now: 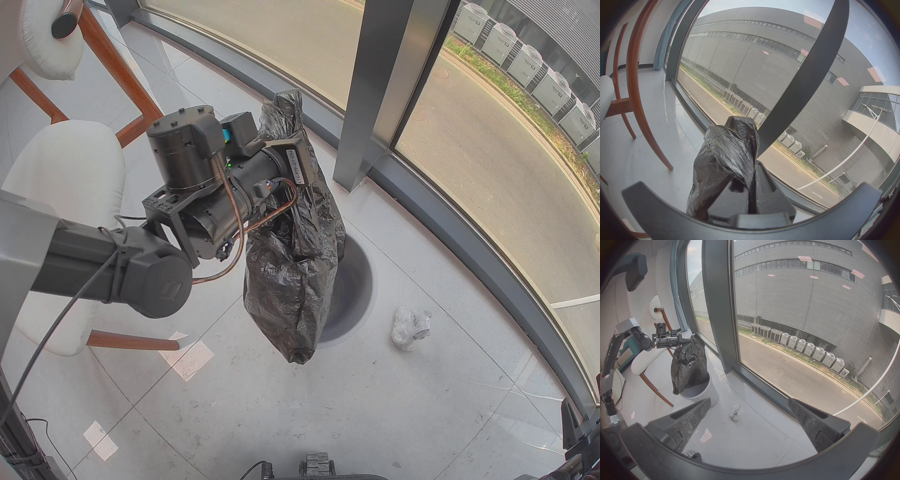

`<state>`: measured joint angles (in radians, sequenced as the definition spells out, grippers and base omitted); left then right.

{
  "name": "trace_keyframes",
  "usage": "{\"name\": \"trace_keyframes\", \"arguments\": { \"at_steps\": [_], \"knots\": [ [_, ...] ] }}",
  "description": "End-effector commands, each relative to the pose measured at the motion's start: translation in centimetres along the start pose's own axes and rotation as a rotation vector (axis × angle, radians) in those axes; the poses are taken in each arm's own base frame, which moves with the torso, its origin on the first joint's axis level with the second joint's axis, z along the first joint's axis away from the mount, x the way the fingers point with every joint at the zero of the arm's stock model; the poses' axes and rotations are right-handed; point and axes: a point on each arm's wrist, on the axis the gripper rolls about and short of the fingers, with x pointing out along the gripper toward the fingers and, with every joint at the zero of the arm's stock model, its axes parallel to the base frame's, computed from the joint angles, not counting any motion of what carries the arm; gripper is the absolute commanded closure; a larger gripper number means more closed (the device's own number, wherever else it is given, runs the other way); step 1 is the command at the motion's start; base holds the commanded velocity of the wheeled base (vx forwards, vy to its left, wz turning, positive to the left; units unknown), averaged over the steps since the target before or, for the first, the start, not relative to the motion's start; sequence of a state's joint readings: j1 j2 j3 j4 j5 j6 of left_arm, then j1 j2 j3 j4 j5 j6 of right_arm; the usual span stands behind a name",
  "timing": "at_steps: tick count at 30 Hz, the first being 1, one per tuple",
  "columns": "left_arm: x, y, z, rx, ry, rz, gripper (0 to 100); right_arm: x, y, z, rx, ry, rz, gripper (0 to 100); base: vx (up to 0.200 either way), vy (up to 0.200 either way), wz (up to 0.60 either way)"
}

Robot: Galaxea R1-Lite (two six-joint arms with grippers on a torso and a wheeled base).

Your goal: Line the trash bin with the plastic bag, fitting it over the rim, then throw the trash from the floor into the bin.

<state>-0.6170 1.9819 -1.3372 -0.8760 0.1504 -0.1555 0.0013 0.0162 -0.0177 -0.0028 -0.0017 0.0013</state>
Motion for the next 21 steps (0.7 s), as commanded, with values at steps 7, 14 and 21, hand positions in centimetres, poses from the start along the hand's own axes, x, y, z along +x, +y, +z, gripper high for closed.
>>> {"name": "trace_keyframes", "arguments": {
  "at_steps": [7, 14, 21],
  "knots": [
    [4.1, -0.4, -1.2, -0.040, -0.076, 0.089, 100, 0.0, 0.0, -0.5, 0.000, 0.004, 0.000, 0, 0.000, 0.000, 0.00],
    [4.6, -3.0, -3.0, -0.029, -0.063, 0.020, 100, 0.0, 0.0, -0.5, 0.000, 0.004, 0.000, 0, 0.000, 0.000, 0.00],
    [4.0, -3.8, -5.7, 0.048, -0.005, -0.030, 100, 0.0, 0.0, -0.5, 0.000, 0.004, 0.000, 0, 0.000, 0.000, 0.00]
  ]
}}
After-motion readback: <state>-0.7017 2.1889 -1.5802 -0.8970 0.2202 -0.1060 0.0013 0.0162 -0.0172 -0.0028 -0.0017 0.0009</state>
